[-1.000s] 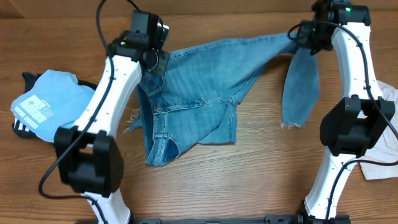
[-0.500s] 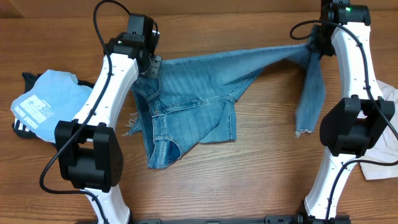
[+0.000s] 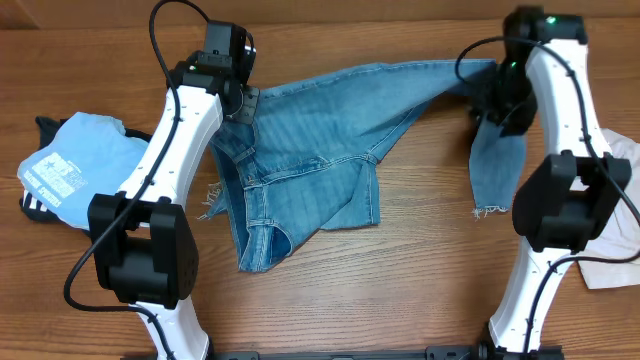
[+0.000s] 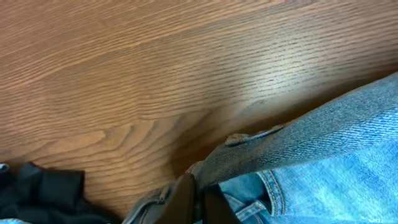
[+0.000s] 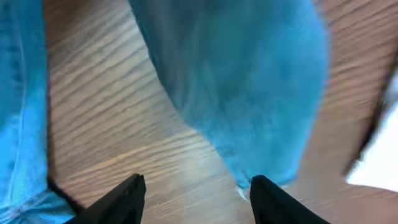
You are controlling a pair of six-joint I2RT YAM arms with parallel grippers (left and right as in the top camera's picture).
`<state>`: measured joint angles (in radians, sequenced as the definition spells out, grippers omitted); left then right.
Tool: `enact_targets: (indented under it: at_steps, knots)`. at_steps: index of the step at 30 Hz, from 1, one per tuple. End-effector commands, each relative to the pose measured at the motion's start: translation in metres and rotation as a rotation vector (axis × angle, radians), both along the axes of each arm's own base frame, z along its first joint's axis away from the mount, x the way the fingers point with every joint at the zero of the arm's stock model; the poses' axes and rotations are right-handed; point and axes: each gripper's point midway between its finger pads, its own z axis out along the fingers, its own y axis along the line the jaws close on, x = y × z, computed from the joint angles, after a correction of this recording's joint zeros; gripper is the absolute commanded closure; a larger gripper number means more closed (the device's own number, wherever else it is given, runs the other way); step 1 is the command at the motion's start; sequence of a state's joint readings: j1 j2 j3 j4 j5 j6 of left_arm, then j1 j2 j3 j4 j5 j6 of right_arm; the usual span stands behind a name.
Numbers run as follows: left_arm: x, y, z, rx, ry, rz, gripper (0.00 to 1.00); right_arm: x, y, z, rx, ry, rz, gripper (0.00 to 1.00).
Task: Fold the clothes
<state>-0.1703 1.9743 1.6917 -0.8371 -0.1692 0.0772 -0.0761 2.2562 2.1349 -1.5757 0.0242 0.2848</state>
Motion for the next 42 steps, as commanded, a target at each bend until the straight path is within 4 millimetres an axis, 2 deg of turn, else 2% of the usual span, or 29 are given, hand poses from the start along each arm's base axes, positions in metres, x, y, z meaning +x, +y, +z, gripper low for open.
enact_targets:
  at_steps: [1, 4, 7, 8, 11, 12, 15, 16, 17, 19, 23, 25, 26, 28, 29, 31, 35, 38, 41, 42]
  knots:
    - [0.008, 0.003, 0.012, -0.004, -0.04, 0.029, 0.96, -0.019, 0.005, -0.045, -0.004, 0.075, -0.015, 0.42]
    - [0.008, 0.003, 0.012, -0.004, -0.039, 0.029, 0.96, -0.027, 0.002, -0.08, -0.025, 0.088, -0.016, 0.41]
    - [0.008, 0.003, 0.012, -0.004, -0.039, 0.029, 0.96, -0.033, -0.011, -0.095, -0.102, 0.093, -0.035, 0.42]
    - [0.008, 0.003, 0.012, -0.004, -0.039, 0.029, 0.96, -0.034, -0.013, -0.097, -0.119, 0.095, -0.035, 0.52]
    - [0.008, 0.003, 0.012, -0.004, -0.039, 0.029, 0.96, -0.04, -0.014, -0.096, -0.124, 0.116, -0.032, 0.93]
    - [0.008, 0.003, 0.012, -0.004, -0.04, 0.029, 0.96, -0.04, -0.014, -0.093, -0.126, 0.114, -0.032, 0.96]
    - [0.008, 0.003, 0.012, -0.004, -0.041, 0.029, 0.96, -0.031, -0.018, -0.053, -0.15, 0.013, -0.029, 0.96]
    - [0.008, 0.003, 0.012, -0.004, -0.04, 0.029, 0.96, -0.027, -0.017, -0.024, -0.142, -0.06, -0.024, 0.96]
    - [0.008, 0.003, 0.012, -0.003, -0.039, 0.029, 0.96, -0.03, -0.016, -0.003, -0.138, -0.101, -0.026, 0.96]
    - [0.007, 0.003, 0.011, -0.003, -0.036, 0.029, 0.96, -0.04, -0.015, 0.047, -0.139, -0.203, -0.036, 0.96]
    - [0.007, 0.004, 0.011, -0.002, -0.033, 0.029, 0.95, -0.068, -0.01, 0.097, -0.127, -0.28, -0.045, 0.96]
    - [0.006, 0.004, 0.011, -0.001, -0.029, 0.028, 0.95, -0.08, -0.017, 0.126, -0.172, -0.359, -0.087, 0.96]
    - [0.006, 0.004, 0.011, 0.001, -0.029, 0.025, 0.95, -0.083, -0.02, 0.139, -0.184, -0.402, -0.102, 0.96]
    - [0.006, 0.004, 0.011, 0.002, -0.029, 0.022, 0.95, -0.086, -0.022, 0.179, -0.198, -0.538, -0.115, 0.96]
    - [0.006, 0.004, 0.011, 0.002, -0.029, 0.022, 0.95, -0.086, -0.023, 0.208, -0.205, -0.643, -0.126, 0.96]
    - [0.006, 0.004, 0.011, 0.002, -0.028, 0.023, 0.96, -0.08, -0.025, 0.224, -0.208, -0.711, -0.137, 0.96]
    - [0.007, 0.004, 0.011, 0.002, -0.031, 0.023, 0.95, -0.049, -0.04, 0.21, -0.218, -0.72, -0.167, 0.94]
    - [0.008, 0.003, 0.011, 0.003, -0.036, 0.019, 0.95, -0.009, -0.068, 0.177, -0.232, -0.693, -0.22, 0.95]
    - [0.007, 0.003, 0.011, 0.002, -0.035, 0.019, 0.95, 0.046, -0.095, 0.126, -0.209, -0.697, -0.254, 0.95]
    - [0.007, 0.002, 0.011, 0.003, -0.032, 0.016, 0.91, 0.067, -0.102, 0.109, -0.189, -0.719, -0.261, 0.94]
